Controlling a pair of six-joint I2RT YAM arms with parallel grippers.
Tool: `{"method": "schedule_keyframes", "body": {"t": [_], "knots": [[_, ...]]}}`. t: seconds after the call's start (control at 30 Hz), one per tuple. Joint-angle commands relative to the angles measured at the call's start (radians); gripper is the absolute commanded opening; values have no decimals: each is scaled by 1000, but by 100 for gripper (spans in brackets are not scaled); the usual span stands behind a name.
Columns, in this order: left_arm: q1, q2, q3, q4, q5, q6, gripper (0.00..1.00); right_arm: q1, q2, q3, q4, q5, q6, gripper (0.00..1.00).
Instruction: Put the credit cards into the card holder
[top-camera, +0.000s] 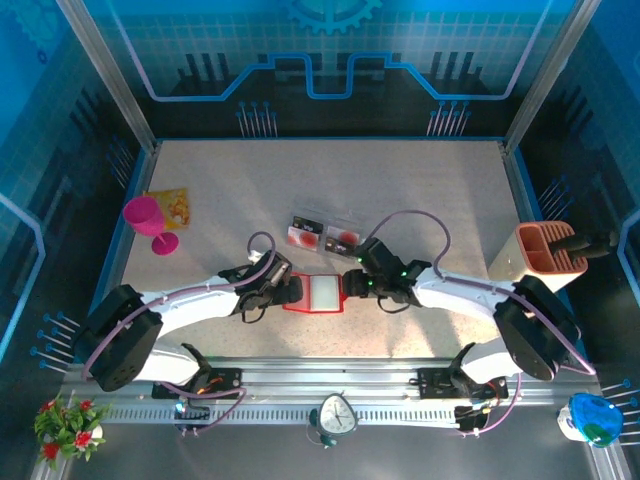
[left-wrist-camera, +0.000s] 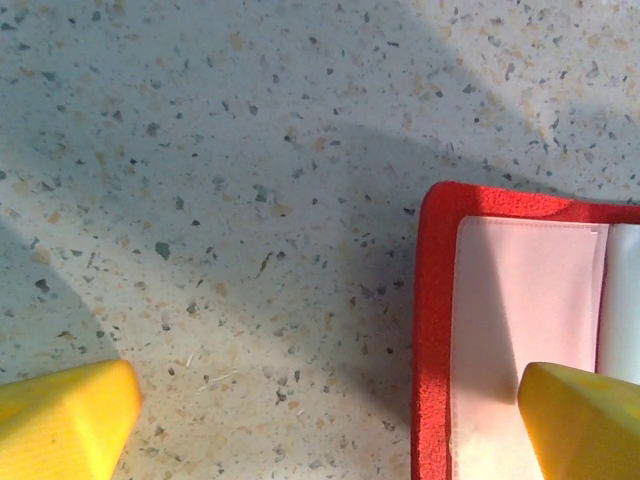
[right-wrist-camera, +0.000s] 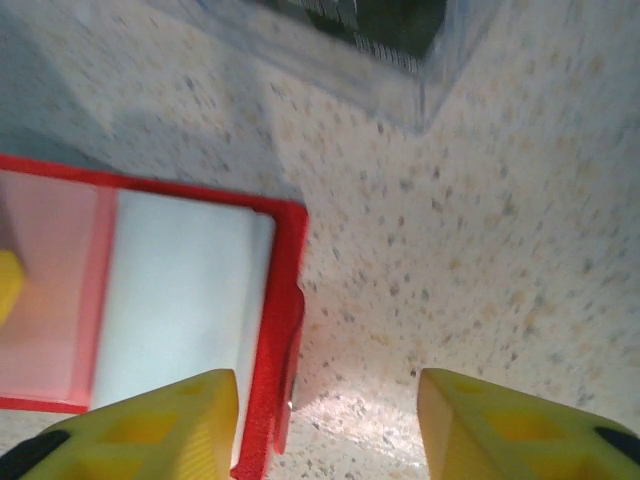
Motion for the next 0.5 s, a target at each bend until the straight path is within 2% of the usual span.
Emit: {"method": "schedule_keyframes", "body": {"t": [0.0,0.1,0.17,0.27,0.47], "knots": [[-4,33,-33,35,6,-17,99,-39,-36,96,-47,-8,-137,59],[-4,32,-33,42,3,-11,99,-38,-4,210,-105,43,-268,74],[-4,32,-33,45,-1,-8,99,-38,41,290,-171,93,-345,75],[-3,32,-31,46,-10,-2,99,-48,106,386,-239,81,-457,73],[-4,40,-30,57,-13,9,99,-71,230,533,-303,1,-600,60]]}}
